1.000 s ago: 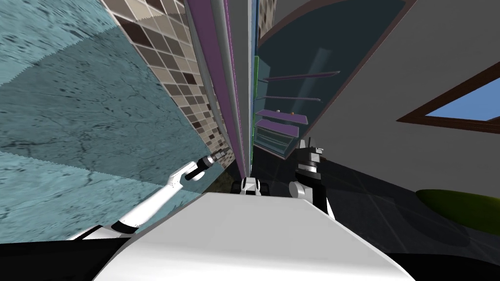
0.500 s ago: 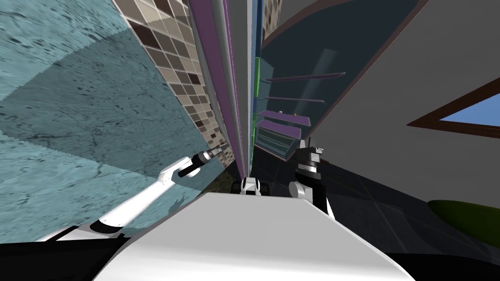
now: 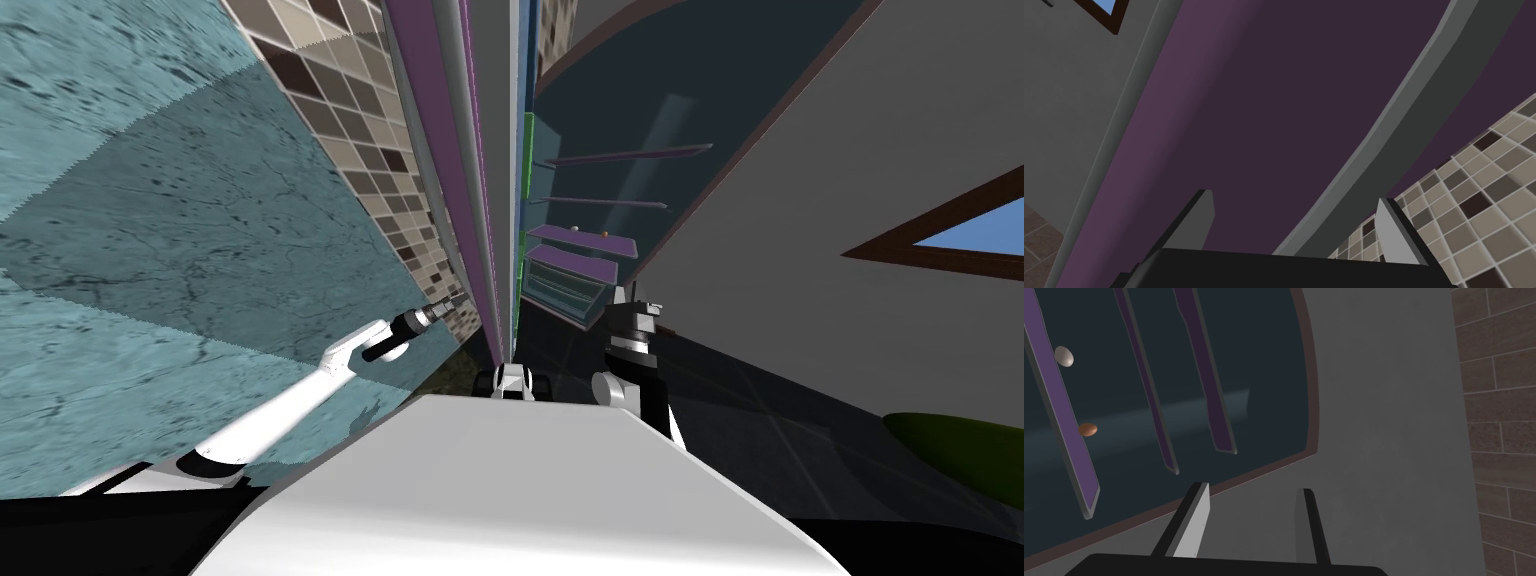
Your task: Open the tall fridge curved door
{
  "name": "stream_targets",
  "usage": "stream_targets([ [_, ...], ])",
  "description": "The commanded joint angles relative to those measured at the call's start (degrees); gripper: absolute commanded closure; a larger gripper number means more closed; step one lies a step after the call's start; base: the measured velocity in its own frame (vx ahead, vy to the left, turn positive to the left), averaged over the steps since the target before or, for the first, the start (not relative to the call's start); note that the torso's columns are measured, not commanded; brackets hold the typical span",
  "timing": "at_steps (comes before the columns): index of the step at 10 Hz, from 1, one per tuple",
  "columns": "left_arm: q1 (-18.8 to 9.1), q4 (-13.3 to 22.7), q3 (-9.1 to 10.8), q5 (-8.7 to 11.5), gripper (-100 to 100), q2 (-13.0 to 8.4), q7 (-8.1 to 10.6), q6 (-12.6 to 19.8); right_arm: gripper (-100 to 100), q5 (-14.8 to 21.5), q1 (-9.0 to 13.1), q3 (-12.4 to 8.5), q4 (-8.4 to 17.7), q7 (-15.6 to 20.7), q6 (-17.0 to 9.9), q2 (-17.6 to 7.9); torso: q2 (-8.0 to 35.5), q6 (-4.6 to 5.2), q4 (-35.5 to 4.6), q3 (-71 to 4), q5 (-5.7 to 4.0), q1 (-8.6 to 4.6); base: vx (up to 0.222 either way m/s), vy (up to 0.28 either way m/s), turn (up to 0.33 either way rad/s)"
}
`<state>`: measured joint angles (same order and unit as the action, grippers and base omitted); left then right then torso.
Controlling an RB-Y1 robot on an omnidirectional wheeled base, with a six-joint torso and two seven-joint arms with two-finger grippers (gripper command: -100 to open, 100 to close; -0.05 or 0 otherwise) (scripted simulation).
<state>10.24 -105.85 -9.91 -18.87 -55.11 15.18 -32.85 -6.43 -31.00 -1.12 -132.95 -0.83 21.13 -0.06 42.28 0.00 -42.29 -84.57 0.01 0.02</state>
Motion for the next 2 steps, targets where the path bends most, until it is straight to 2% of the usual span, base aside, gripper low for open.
stream_targets([
  [1, 0.0, 0.0, 0.0, 0.0, 0, 0.0, 0.0, 0.0, 0, 0.0, 0.0, 0.0, 0.0, 0.0, 0.0, 0.0, 0.01, 0.0, 0.0, 0.01, -0.01, -0.02, 0.0, 0.0, 0.0],
  [2, 0.0, 0.0, 0.0, 0.0, 0, 0.0, 0.0, 0.0, 0, 0.0, 0.0, 0.0, 0.0, 0.0, 0.0, 0.0, 0.01, 0.0, 0.0, 0.01, -0.01, -0.03, 0.0, 0.0, 0.0],
])
